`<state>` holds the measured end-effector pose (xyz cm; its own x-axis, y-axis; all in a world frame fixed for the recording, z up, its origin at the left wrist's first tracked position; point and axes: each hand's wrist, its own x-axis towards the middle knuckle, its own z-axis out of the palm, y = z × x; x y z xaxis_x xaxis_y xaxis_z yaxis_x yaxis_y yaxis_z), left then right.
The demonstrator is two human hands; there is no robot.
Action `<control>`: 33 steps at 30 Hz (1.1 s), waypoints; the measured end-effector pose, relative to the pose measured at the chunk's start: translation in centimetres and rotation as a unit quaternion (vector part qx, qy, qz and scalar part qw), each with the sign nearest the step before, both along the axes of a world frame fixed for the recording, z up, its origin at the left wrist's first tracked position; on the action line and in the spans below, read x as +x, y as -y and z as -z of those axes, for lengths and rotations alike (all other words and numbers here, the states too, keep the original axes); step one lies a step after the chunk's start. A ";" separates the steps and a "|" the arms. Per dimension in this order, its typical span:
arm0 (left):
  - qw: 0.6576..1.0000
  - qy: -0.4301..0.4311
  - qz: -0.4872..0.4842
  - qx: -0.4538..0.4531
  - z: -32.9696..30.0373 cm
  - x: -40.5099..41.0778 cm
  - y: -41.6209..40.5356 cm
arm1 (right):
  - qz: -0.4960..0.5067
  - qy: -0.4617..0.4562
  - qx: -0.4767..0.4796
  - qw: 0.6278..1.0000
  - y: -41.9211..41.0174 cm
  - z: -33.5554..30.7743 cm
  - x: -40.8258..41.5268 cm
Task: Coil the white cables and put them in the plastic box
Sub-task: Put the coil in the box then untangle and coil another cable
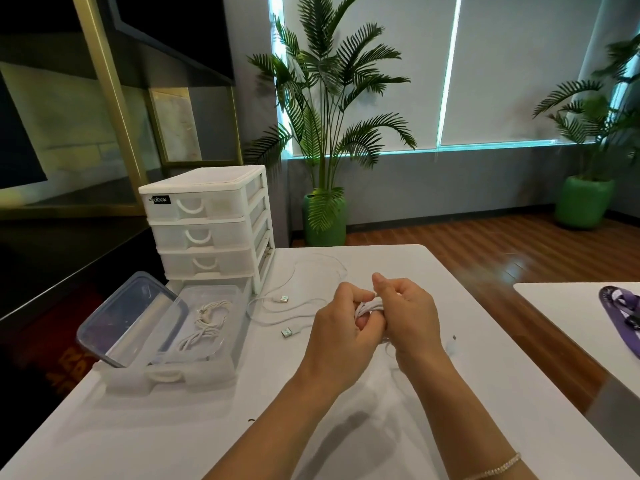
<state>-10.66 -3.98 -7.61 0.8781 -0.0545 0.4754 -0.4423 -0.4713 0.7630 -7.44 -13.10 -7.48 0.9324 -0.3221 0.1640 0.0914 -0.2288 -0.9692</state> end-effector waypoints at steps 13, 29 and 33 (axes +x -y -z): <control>0.996 -0.058 -0.057 -0.022 0.0 0.4 0.5 | 0.040 0.044 -0.023 0.998 -0.1 -0.4 -0.3; 0.954 -0.191 0.134 -0.191 -1.2 0.5 -1.3 | 0.046 0.095 -0.061 0.993 0.1 -0.6 -1.1; 0.891 -0.242 0.129 -0.361 -1.5 0.7 -1.5 | -0.008 0.143 -0.073 0.987 -0.1 -0.6 -1.5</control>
